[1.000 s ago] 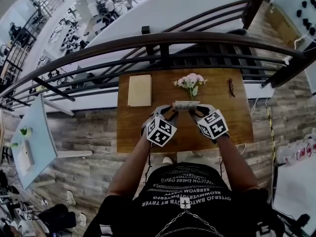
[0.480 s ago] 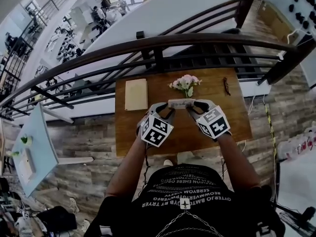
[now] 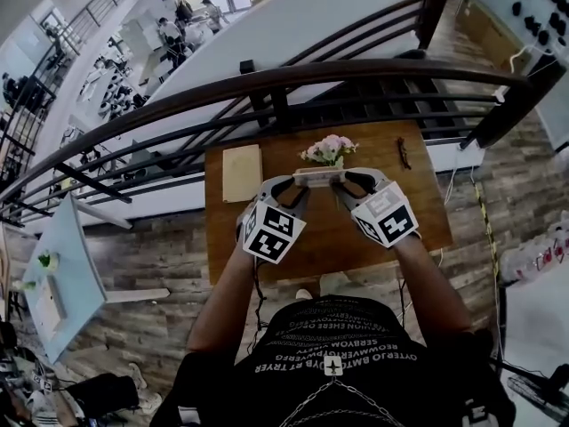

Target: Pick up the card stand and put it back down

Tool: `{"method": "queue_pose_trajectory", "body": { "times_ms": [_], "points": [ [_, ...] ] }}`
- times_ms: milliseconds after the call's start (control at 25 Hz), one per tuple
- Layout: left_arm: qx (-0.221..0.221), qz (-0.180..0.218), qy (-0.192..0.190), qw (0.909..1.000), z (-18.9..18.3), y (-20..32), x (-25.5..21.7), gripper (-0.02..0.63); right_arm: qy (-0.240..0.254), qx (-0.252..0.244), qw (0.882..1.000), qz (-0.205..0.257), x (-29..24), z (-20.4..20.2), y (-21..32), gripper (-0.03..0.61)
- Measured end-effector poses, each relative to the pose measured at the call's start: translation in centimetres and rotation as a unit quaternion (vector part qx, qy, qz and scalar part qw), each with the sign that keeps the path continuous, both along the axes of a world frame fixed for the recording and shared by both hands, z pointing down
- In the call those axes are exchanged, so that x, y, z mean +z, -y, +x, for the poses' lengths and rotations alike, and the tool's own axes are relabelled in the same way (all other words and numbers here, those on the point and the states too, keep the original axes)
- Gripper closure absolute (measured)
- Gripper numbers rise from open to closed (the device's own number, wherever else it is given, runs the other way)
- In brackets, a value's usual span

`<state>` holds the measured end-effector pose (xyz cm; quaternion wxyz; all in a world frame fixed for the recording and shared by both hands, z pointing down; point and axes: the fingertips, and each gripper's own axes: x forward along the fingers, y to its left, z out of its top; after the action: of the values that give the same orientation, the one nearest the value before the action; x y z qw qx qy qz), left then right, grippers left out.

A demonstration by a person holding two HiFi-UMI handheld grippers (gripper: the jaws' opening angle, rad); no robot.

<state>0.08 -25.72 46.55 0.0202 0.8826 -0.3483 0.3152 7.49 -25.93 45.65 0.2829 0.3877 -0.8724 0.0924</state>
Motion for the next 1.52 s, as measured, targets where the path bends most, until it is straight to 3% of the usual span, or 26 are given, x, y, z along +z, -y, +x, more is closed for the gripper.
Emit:
{"method": "queue_pose_trajectory", "body": {
  "times_ms": [800, 1160, 1520],
  "points": [
    [-0.004, 0.034, 0.0, 0.9994, -1.7, 0.4, -5.6, 0.471, 0.028, -0.01, 0.999, 0.036, -5.0, -1.7, 0.3, 0.451],
    [-0.006, 0.012, 0.008, 0.9999, -2.1, 1.3, -3.2, 0.471, 0.022, -0.007, 1.0, 0.011, -2.6, -2.1, 1.2, 0.449],
    [0.0, -0.022, 0.011, 0.9997, -1.4, 1.7, 2.2, 0.471, 0.014, 0.008, 0.999, -0.028, 2.4, -1.4, 1.7, 0.451]
  ]
}}
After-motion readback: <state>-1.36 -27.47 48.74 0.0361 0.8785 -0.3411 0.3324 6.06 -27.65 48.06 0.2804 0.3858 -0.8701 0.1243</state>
